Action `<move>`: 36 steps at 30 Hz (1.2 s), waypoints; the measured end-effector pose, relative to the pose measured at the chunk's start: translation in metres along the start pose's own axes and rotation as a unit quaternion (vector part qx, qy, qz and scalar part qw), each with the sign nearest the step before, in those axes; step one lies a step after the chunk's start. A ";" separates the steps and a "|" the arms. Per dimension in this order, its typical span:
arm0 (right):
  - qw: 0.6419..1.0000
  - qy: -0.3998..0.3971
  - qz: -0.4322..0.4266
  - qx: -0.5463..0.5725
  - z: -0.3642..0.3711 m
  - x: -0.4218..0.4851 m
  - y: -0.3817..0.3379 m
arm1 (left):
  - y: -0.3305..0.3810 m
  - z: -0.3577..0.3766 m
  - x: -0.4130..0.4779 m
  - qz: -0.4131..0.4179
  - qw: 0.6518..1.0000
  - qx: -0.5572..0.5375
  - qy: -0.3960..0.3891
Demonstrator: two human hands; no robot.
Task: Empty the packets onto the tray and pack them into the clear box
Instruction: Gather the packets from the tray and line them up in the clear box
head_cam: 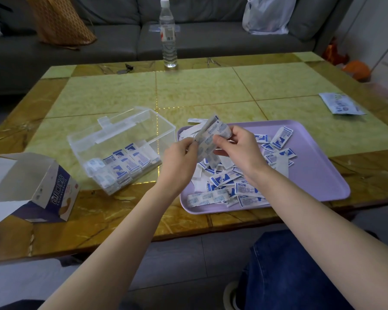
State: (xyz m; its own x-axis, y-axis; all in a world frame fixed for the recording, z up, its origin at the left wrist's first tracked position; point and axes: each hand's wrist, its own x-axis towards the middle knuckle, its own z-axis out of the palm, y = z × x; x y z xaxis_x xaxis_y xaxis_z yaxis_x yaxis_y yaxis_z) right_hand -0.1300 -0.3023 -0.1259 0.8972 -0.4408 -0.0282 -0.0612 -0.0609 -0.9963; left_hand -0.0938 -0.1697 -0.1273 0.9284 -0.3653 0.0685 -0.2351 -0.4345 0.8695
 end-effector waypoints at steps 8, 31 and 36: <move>0.997 -0.009 0.032 -0.075 0.001 -0.005 0.013 | -0.011 0.006 -0.001 0.026 0.999 0.024 -0.015; 0.953 -0.045 -0.073 -0.289 -0.004 -0.015 0.034 | -0.027 0.010 -0.016 0.029 0.987 0.088 -0.133; 0.924 -0.031 -0.113 -0.363 -0.005 -0.022 0.039 | -0.035 0.010 -0.017 0.044 0.979 0.142 -0.138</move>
State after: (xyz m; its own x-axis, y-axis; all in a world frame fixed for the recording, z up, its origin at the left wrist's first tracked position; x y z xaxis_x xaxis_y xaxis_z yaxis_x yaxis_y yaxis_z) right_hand -0.1541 -0.2998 -0.1634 0.9447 -0.2935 0.1465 -0.1276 -0.7402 -0.6601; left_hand -0.1048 -0.1567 -0.1639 0.7972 -0.6029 -0.0308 -0.4177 -0.5878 0.6928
